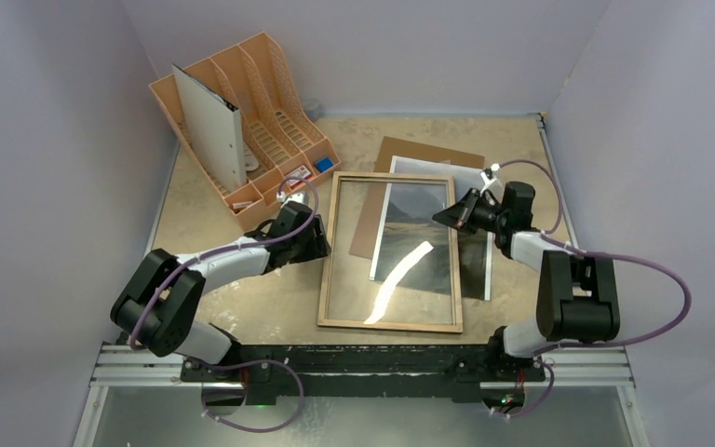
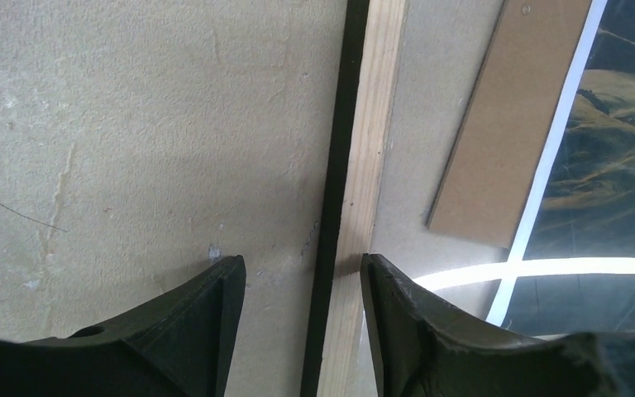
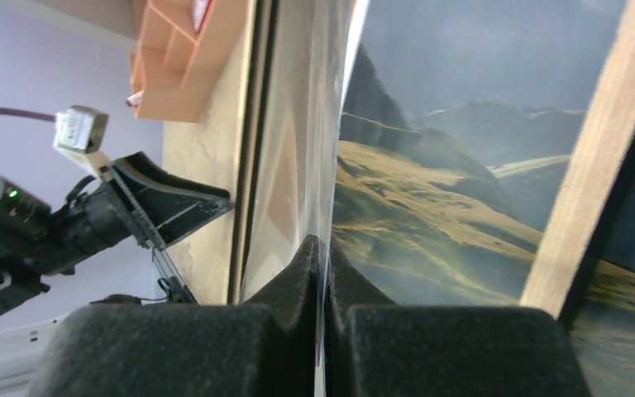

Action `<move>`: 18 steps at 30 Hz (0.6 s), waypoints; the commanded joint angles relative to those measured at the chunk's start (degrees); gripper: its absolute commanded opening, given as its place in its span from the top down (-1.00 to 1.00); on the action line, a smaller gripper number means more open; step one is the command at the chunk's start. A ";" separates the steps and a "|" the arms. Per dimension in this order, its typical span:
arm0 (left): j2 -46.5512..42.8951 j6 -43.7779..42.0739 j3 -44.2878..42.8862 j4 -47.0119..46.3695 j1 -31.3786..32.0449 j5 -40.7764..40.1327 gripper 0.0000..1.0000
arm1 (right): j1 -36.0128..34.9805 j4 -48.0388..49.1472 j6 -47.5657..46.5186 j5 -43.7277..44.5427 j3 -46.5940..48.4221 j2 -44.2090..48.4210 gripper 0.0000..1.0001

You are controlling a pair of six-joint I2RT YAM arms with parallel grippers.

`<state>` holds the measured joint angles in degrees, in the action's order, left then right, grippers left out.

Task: Put the photo into the frame
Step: Place the photo frame item in the photo frame.

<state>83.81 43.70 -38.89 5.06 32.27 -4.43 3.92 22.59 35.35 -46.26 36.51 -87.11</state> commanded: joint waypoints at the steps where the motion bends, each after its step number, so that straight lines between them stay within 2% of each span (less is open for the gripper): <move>1: 0.47 -1.16 -1.71 -2.13 -0.37 0.87 -0.10 | 0.30 8.81 3.02 -3.93 -2.91 5.43 1.00; 12: 0.83 -1.15 -1.34 -3.07 -0.29 1.67 0.11 | -0.01 23.23 13.96 -8.41 -7.97 6.92 1.00; 18: 0.87 -1.16 -1.18 -3.27 -0.36 1.94 0.20 | -0.14 25.02 15.37 -9.41 -7.95 7.47 1.00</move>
<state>84.36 43.68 -38.89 3.79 32.27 -3.03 3.92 41.80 48.29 -52.42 28.53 -81.34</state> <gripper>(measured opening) 0.411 0.005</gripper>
